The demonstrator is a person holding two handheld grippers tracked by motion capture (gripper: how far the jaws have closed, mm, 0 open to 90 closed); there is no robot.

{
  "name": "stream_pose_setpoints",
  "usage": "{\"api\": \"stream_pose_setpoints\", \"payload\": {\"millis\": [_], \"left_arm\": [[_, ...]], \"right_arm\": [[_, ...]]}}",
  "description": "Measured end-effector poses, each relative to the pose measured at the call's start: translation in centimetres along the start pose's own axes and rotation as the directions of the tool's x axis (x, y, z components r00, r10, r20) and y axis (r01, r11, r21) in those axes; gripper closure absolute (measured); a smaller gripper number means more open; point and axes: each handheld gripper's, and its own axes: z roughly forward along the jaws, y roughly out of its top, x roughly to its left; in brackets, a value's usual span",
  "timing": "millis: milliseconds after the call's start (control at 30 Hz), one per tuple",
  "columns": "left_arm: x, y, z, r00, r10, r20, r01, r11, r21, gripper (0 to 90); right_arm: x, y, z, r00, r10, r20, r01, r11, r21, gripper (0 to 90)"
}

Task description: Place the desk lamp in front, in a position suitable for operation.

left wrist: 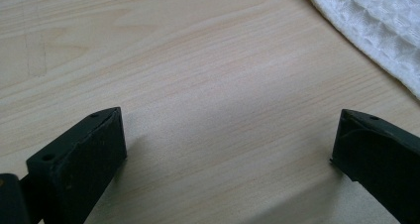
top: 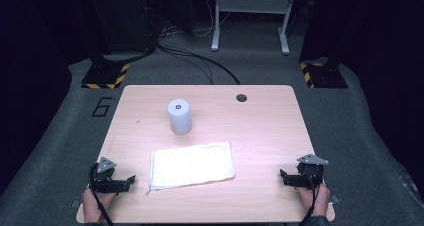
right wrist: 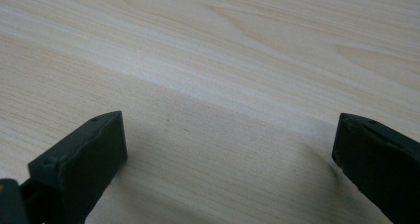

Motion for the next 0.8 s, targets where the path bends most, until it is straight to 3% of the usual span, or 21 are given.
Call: {"api": "stream_pose_setpoints", "payload": {"millis": [500,800], "left_arm": [[-0.06,0.12,0.11,1.0000,0.001,-0.010,-0.001,1.0000,-0.009,2.2],[-0.07,0.13,0.12,0.9999,0.002,-0.010,-0.002,1.0000,-0.008,2.1]], "right_arm": [[0.02,0.19,0.15,0.9998,0.020,0.005,-0.020,1.000,0.003,0.0],[0.33,0.67,-0.32,0.9990,0.040,-0.019,-0.040,0.999,0.027,0.0]]}}
